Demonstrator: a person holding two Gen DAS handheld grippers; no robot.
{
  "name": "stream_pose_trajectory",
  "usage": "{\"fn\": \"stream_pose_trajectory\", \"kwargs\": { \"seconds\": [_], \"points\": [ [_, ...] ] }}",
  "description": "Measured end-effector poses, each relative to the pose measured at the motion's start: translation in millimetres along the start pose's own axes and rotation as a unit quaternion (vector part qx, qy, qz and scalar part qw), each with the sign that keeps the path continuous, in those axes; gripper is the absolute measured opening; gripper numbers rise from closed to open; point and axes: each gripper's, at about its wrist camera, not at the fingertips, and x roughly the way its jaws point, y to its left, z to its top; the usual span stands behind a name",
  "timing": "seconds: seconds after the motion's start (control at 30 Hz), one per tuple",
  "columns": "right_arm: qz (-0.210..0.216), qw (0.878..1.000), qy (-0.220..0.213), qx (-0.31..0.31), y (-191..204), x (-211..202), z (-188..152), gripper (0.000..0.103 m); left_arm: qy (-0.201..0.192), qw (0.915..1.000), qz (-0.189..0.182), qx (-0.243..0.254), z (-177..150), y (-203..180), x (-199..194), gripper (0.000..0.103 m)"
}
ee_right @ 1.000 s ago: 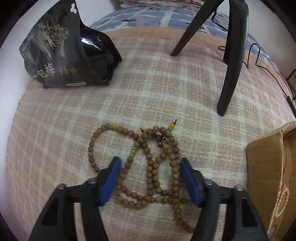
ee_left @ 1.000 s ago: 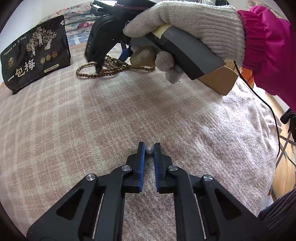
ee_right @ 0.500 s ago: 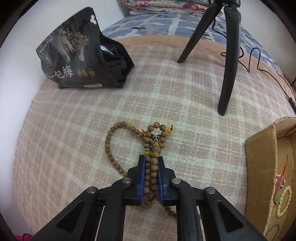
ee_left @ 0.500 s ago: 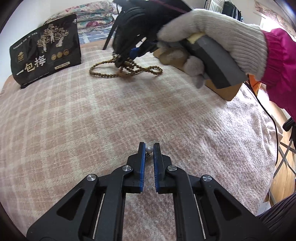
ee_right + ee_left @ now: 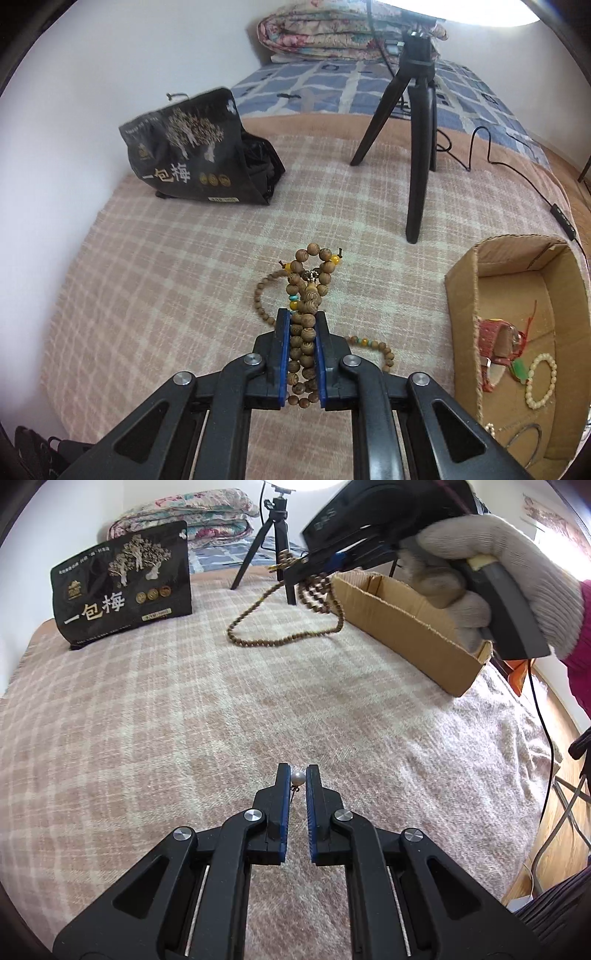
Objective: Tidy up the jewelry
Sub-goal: 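Lift the wooden beads with right tool into the box while left tool carries the earring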
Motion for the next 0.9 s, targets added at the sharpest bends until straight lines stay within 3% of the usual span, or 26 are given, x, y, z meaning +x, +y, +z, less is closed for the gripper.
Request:
{"fn": "stream_pose_trajectory", "kwargs": {
  "seconds": [0.43,0.9],
  "points": [
    [0.022,0.998,-0.056,0.005,-7.0,-72.7,-7.4,0.010,-0.036,0.9993,0.006,0.008,19.6,-14.7,-34.0,0.006],
    [0.013,0.995,-0.099,0.012,-34.0,-144.3,-21.1,0.010,-0.062,0.9978,-0.013,0.021,46.8,-49.8,-43.0,0.006]
  ]
}}
